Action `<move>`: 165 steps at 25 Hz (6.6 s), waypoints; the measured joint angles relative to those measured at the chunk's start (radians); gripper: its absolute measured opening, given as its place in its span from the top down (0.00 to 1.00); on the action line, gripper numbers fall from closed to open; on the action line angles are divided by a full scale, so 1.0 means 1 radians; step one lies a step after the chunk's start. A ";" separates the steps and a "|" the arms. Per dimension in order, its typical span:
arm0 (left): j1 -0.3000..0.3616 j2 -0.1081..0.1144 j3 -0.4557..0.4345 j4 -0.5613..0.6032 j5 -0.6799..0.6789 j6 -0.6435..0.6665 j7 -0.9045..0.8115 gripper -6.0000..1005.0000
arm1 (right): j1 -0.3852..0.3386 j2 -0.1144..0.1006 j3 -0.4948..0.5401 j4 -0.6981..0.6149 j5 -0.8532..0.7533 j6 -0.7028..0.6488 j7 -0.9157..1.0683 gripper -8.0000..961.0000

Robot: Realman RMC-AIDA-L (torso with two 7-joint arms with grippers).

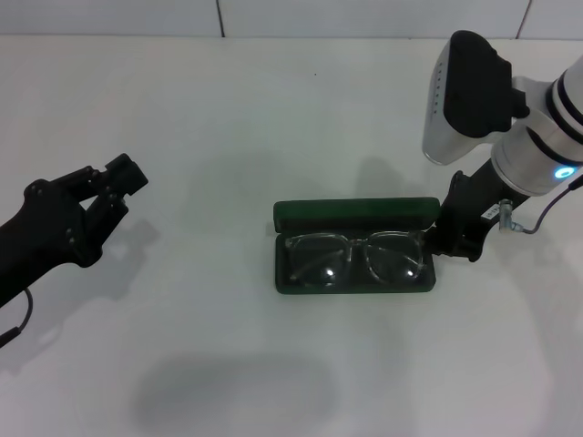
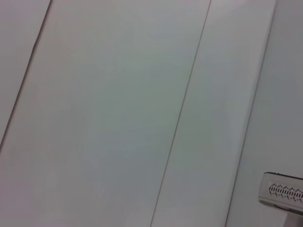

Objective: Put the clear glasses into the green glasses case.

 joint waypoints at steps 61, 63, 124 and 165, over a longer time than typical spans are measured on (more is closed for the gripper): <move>-0.459 0.000 0.255 0.046 0.300 -0.298 -0.430 0.61 | -0.571 -0.051 1.149 0.193 0.788 -0.504 -0.670 0.56; -0.478 -0.002 0.259 0.012 0.286 -0.317 -0.418 0.59 | -0.572 -0.051 1.155 0.199 0.789 -0.503 -0.673 0.56; -0.531 -0.018 0.481 -0.215 0.106 -0.496 -0.301 0.85 | -0.535 -0.048 1.146 0.268 0.786 -0.450 -0.716 0.57; -0.377 -0.018 0.963 -0.160 -0.288 -0.403 -0.052 0.85 | -0.520 -0.049 1.146 0.281 0.786 -0.447 -0.727 0.56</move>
